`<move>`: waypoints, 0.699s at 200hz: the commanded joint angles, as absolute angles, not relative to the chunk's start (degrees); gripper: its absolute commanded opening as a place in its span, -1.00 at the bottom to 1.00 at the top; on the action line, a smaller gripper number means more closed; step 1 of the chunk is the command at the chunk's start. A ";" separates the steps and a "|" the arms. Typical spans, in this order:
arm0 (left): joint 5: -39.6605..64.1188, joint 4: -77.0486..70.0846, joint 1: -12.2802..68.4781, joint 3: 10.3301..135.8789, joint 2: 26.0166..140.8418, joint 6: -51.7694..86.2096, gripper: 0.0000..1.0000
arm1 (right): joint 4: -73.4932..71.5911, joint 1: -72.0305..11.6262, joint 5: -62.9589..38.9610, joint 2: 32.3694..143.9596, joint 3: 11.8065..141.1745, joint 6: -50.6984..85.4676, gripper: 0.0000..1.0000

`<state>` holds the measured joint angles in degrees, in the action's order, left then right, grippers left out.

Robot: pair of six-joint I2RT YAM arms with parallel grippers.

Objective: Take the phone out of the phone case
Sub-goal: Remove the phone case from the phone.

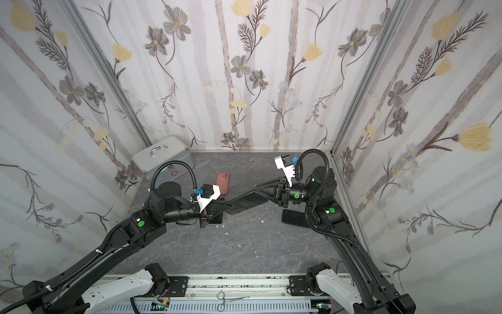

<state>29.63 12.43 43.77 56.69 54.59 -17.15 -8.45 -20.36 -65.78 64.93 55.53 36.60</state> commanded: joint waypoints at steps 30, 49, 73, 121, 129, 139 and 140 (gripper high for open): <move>13.70 0.19 43.51 61.32 56.15 -25.56 -1.00 | -9.73 -21.89 -68.96 65.74 53.69 47.49 -0.74; 11.95 0.40 43.51 62.12 56.16 -27.10 -1.00 | -10.78 -22.17 -69.00 65.59 52.96 48.65 -0.73; 10.75 0.62 43.54 62.84 56.21 -28.50 -1.00 | -10.86 -22.46 -68.98 65.49 52.32 49.17 -0.72; 9.29 1.40 43.51 63.26 56.25 -30.60 -1.00 | -11.98 -23.15 -68.83 66.13 51.79 50.67 -0.66; 8.85 1.54 43.46 63.26 56.16 -30.94 -1.00 | -12.13 -23.22 -68.77 66.18 51.77 51.08 -0.65; 8.53 1.71 43.51 63.29 56.10 -31.36 -1.00 | -12.26 -23.42 -68.52 66.27 51.68 51.54 -0.64; 8.44 1.74 43.51 63.28 56.09 -31.41 -1.00 | -12.28 -23.44 -68.49 66.31 51.68 51.57 -0.64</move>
